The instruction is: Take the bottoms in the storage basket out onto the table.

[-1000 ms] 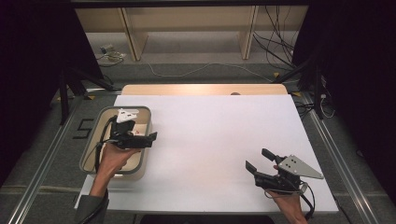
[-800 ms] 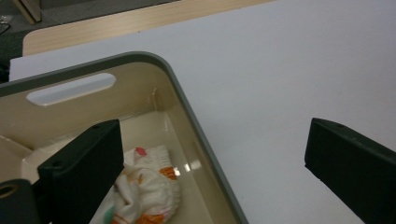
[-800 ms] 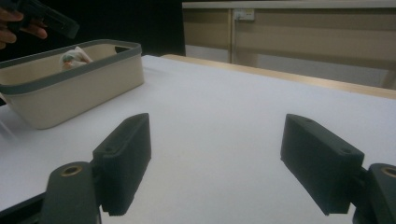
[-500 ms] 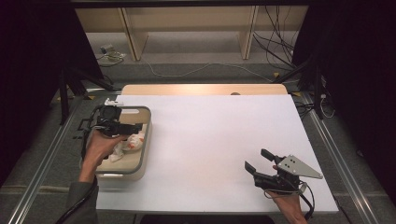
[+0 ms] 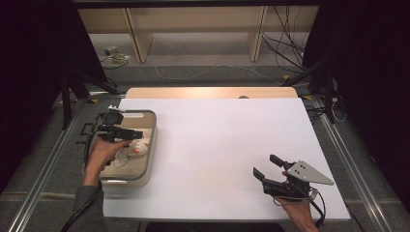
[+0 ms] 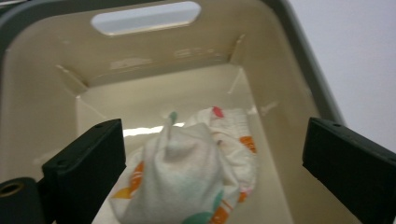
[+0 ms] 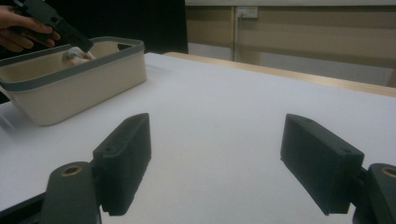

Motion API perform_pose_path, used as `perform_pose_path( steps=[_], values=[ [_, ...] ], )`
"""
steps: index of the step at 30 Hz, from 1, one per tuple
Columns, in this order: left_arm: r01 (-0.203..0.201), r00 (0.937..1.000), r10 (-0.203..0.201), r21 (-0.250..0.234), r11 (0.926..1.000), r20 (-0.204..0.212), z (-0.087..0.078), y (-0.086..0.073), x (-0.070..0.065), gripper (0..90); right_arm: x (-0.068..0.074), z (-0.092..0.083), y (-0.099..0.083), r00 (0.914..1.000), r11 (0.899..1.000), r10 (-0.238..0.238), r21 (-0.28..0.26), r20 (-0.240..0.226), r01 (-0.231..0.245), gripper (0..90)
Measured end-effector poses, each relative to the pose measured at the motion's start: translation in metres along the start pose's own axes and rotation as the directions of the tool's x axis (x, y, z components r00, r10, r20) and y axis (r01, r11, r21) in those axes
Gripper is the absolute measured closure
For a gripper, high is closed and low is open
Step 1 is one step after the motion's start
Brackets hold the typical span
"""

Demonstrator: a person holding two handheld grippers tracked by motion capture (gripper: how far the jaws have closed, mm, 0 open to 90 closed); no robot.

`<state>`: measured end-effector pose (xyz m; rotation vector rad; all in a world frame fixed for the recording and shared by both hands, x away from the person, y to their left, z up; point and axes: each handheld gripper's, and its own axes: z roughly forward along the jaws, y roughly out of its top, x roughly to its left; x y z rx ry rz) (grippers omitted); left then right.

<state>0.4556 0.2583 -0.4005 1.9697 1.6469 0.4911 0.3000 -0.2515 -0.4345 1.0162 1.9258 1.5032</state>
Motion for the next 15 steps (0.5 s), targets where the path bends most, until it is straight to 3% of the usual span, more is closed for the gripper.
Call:
perform_pose_path(
  steps=[2,6,15],
  values=[
    [0.007,0.9999,-0.007,-0.003,1.0,0.015,-0.001,0.0,0.002,6.2,0.0,0.0,0.0,1.0,1.0,-0.003,-0.001,0.002,0.003,25.4],
    [0.029,0.9996,-0.029,-0.007,0.9995,0.003,-0.005,0.002,0.008,6.2,-0.001,-0.001,0.0,1.0,1.0,-0.003,-0.003,0.001,0.003,25.6],
    [0.058,0.9982,-0.059,0.065,0.9962,0.012,0.009,-0.006,0.019,6.3,0.0,0.0,0.0,1.0,1.0,-0.005,0.003,-0.003,0.005,25.6]
  ],
)
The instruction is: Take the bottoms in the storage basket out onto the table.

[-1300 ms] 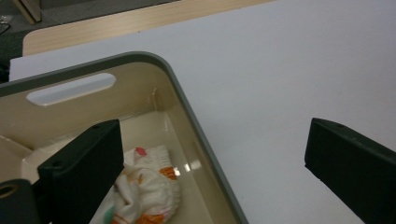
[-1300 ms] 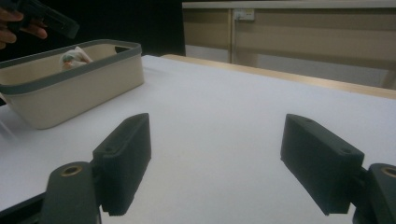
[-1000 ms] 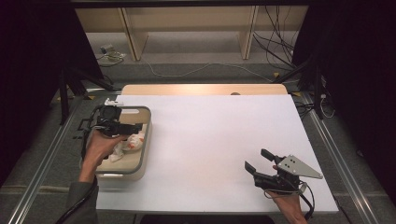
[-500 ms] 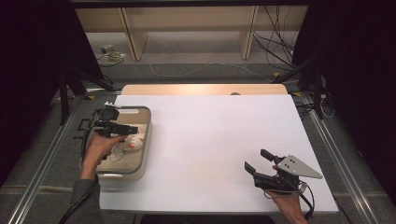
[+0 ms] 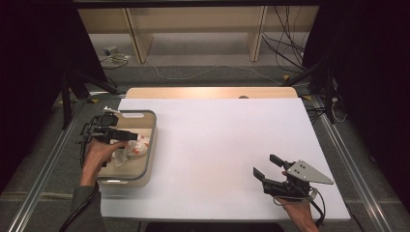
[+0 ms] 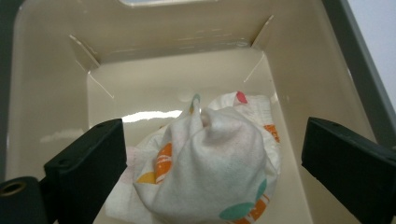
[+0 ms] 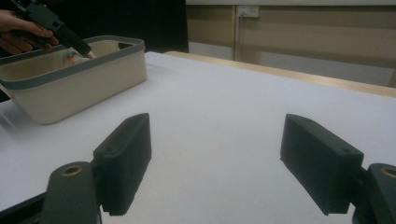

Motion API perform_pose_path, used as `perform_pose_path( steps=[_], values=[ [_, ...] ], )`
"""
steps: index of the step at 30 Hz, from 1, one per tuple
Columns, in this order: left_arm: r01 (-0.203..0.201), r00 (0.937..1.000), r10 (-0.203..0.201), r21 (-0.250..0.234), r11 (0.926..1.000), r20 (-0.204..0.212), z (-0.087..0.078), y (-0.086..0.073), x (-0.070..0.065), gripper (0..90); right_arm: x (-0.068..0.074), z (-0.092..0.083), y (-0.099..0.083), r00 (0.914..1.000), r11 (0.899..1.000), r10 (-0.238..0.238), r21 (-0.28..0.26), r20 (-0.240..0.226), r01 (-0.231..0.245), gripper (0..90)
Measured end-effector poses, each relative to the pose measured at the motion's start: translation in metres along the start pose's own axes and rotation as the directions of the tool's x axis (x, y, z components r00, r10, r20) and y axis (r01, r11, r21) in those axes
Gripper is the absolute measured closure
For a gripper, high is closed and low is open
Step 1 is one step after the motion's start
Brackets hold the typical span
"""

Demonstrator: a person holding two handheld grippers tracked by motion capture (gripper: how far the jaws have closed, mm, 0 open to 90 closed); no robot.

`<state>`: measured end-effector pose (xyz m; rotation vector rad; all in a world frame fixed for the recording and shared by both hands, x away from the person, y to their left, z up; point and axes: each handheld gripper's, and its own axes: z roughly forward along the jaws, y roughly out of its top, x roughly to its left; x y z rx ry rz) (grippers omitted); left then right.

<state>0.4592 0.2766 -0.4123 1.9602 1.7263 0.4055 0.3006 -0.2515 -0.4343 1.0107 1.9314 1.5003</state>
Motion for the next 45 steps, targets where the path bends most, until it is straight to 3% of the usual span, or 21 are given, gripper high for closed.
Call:
perform_pose_path(
  steps=[8,17,19,34,39,43,44,45],
  values=[
    [-0.022,0.9996,0.023,0.068,0.9974,-0.016,0.01,-0.003,-0.001,6.2,0.0,0.0,0.0,1.0,1.0,-0.002,0.001,-0.003,0.002,25.7],
    [0.004,0.9999,-0.002,0.121,0.9926,-0.015,0.025,-0.008,0.007,6.3,0.001,0.001,0.0,1.0,1.0,-0.008,0.005,-0.003,0.008,25.8],
    [-0.009,0.9999,0.011,0.14,0.9901,-0.012,0.028,-0.008,0.006,6.4,0.001,0.001,0.0,0.9999,1.0,-0.01,0.005,-0.004,0.01,25.8],
    [-0.004,1.0,0.005,0.187,0.9823,-0.005,0.037,-0.01,0.009,10.9,0.002,0.001,-0.001,0.9999,1.0,-0.013,0.017,-0.006,0.013,25.9],
    [0.011,0.9999,-0.01,0.191,0.9815,-0.005,0.039,-0.01,0.011,16.0,0.002,0.001,-0.001,0.9999,1.0,-0.013,0.018,-0.006,0.013,25.9],
    [0.013,0.9999,-0.011,0.175,0.9845,-0.008,0.036,-0.01,0.013,34.9,0.002,0.002,-0.001,0.9999,1.0,-0.012,0.02,-0.005,0.012,26.2],
    [0.015,0.9998,-0.013,0.166,0.9859,-0.017,0.035,-0.01,0.013,34.9,0.002,0.002,-0.001,0.9999,1.0,-0.012,0.02,-0.005,0.012,26.2],
    [0.015,0.9996,-0.012,0.161,0.9869,-0.024,0.034,-0.011,0.014,45.7,0.002,0.002,-0.002,1.0,1.0,-0.009,0.024,-0.005,0.009,26.2]
  ],
)
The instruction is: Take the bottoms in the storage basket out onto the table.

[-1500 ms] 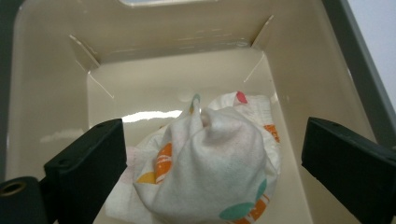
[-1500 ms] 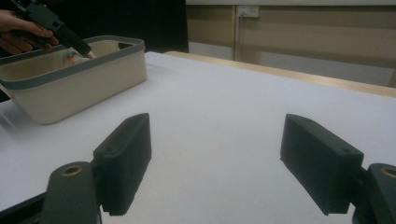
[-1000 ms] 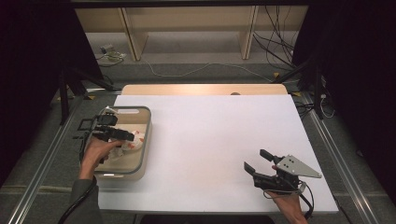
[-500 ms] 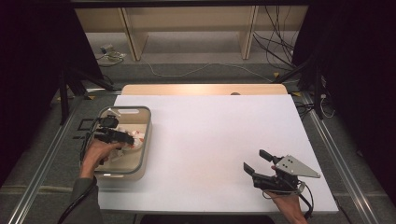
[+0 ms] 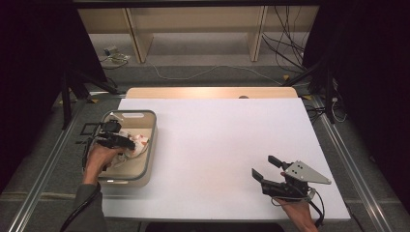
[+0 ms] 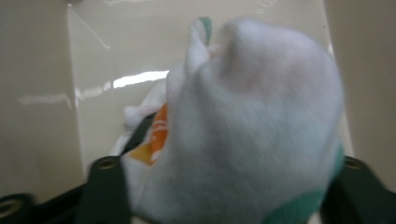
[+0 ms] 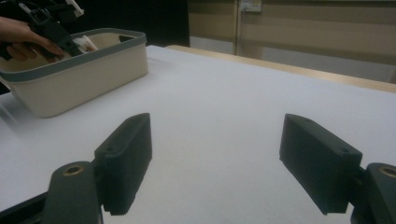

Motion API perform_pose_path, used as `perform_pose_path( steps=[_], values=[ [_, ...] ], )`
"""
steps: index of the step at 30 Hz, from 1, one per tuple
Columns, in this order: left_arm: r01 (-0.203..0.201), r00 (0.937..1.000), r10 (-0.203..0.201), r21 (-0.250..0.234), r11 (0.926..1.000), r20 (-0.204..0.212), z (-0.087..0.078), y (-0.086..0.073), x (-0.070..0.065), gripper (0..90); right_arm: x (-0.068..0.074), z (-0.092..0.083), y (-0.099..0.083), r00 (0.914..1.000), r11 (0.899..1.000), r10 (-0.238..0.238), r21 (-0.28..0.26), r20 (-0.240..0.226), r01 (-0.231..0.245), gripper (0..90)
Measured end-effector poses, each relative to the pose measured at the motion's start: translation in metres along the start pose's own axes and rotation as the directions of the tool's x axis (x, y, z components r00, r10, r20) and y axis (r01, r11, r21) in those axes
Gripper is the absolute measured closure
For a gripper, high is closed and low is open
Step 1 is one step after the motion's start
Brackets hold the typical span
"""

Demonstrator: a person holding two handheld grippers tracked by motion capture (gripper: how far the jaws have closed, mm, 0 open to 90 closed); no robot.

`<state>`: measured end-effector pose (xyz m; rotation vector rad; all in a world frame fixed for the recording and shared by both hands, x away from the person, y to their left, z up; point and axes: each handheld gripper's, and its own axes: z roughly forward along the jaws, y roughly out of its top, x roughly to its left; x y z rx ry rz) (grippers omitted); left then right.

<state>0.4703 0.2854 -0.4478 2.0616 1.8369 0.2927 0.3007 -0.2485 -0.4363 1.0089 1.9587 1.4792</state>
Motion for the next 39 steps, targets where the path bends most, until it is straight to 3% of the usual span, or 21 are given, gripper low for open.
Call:
perform_pose_path(
  steps=[1,2,5,10,19,39],
  values=[
    [-0.003,1.0,0.003,-0.004,1.0,-0.001,0.0,0.0,0.0,45.7,0.0,0.0,0.0,1.0,1.0,0.0,0.0,0.0,0.0,26.2],
    [-0.008,1.0,0.008,-0.009,0.9999,0.0,-0.001,-0.001,0.0,53.9,0.0,0.0,0.0,1.0,1.0,-0.004,0.002,0.001,0.004,26.3],
    [-0.016,0.9999,0.016,-0.021,0.9997,0.002,-0.003,-0.002,0.0,61.7,0.0,0.0,0.0,1.0,1.0,-0.005,0.005,0.004,0.005,26.4],
    [-0.023,0.9993,0.024,-0.043,0.9988,0.027,-0.007,-0.002,-0.001,66.7,-0.001,0.0,0.0,1.0,1.0,-0.001,0.006,0.007,0.001,26.5],
    [-0.034,0.9972,0.041,-0.107,0.9937,0.063,-0.022,0.0,-0.006,67.4,-0.002,0.0,0.0,1.0,1.0,-0.001,0.005,0.01,0.0,26.6],
    [-0.02,0.9957,0.041,-0.232,0.9725,0.083,-0.048,0.002,-0.01,67.3,-0.002,-0.001,0.0,0.9999,1.0,-0.001,0.004,0.014,0.001,26.7]
  ],
)
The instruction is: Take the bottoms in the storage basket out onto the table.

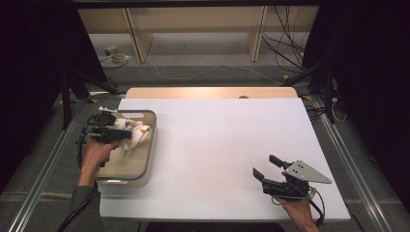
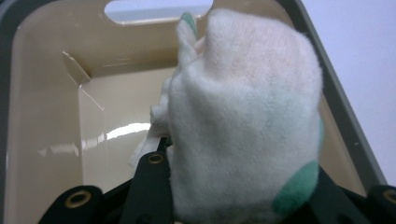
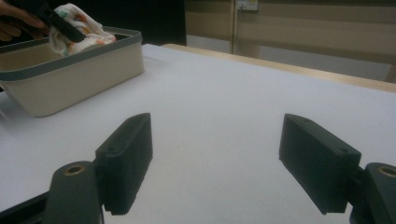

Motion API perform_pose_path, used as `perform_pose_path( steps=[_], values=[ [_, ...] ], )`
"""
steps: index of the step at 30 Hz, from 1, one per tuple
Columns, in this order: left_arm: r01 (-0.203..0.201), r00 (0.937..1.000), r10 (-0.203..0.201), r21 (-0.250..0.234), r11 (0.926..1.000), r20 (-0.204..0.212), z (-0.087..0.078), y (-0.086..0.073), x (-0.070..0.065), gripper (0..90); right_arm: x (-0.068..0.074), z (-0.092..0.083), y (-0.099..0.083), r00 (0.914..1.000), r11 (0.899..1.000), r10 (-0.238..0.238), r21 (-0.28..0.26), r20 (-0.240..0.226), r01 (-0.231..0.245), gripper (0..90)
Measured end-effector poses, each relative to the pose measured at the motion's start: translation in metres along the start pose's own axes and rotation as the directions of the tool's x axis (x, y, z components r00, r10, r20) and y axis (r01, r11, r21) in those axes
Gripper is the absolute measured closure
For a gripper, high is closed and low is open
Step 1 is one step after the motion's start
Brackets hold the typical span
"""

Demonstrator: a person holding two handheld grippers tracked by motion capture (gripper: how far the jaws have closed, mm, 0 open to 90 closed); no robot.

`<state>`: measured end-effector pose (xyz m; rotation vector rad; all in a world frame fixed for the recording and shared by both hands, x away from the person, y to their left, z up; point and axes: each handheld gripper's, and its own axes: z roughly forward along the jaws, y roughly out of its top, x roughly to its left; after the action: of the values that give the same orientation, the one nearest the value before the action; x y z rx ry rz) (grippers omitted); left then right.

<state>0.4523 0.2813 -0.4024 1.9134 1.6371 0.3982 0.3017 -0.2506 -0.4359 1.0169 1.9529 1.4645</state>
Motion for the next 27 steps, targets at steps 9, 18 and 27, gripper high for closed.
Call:
perform_pose_path(
  steps=[9,18,27],
  values=[
    [-0.002,0.9999,0.003,-0.046,0.999,0.013,-0.012,0.003,-0.002,67.3,0.0,0.0,0.0,1.0,1.0,-0.004,0.001,0.0,0.004,26.7],
    [-0.014,0.9997,0.015,-0.074,0.9972,0.02,-0.021,0.007,-0.009,67.2,0.0,0.0,0.0,1.0,1.0,-0.004,0.001,0.003,0.004,26.7],
    [-0.003,0.9996,0.005,-0.094,0.9956,0.027,-0.025,0.007,-0.006,67.2,0.0,0.0,0.0,1.0,1.0,-0.005,0.004,0.003,0.005,26.7]
  ],
)
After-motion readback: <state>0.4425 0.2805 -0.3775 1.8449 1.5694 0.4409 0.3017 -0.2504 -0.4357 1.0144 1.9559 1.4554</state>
